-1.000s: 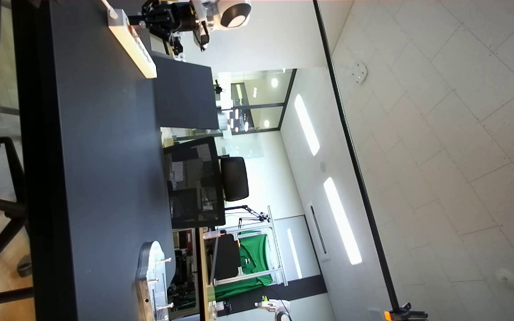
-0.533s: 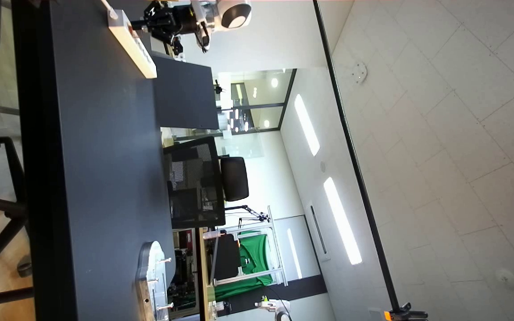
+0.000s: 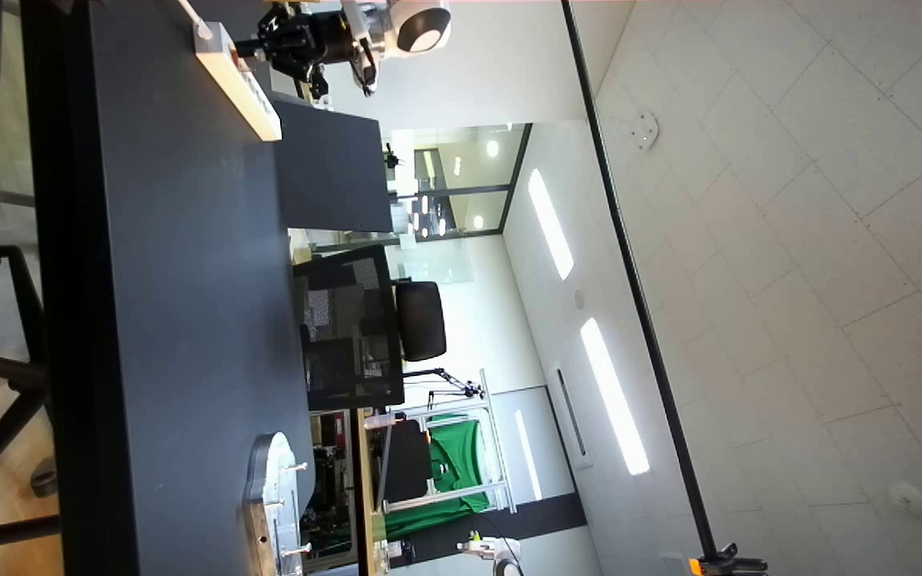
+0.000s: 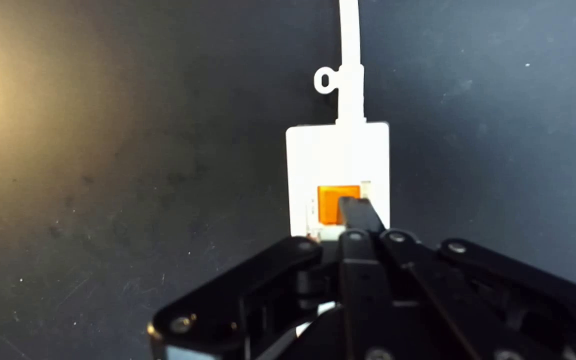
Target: Turn the extension cord switch on
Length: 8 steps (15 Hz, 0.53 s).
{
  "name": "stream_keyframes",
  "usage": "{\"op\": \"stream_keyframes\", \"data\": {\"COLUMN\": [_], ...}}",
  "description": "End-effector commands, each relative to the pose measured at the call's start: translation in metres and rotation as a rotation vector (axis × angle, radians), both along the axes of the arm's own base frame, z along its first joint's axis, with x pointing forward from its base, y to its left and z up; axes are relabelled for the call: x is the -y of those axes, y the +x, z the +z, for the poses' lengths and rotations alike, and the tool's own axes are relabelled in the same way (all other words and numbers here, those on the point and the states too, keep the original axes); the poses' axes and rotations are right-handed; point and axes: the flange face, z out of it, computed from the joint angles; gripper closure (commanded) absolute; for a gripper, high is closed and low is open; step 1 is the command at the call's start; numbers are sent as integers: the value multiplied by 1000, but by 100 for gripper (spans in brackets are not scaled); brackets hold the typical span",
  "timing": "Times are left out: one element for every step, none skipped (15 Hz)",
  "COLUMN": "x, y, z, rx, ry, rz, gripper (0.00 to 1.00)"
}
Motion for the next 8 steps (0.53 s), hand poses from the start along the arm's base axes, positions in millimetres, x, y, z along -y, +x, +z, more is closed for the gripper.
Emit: {"op": "stream_keyframes", "data": {"x": [3,4,4,5,6,7,8,10], "y": [-4,-5,-6,-7,-8,-8,-10,-11], "z": [5,4,4,3,2,1,0,-1], "rx": [16,16,18,24,32,41,48,55], "ry": [-1,3,7,12,18,23,30,36], "rz": [-37,-38,-39,-41,-41,-44,-48,-52], "gripper": [100,100,100,100,100,100,100,100]}}
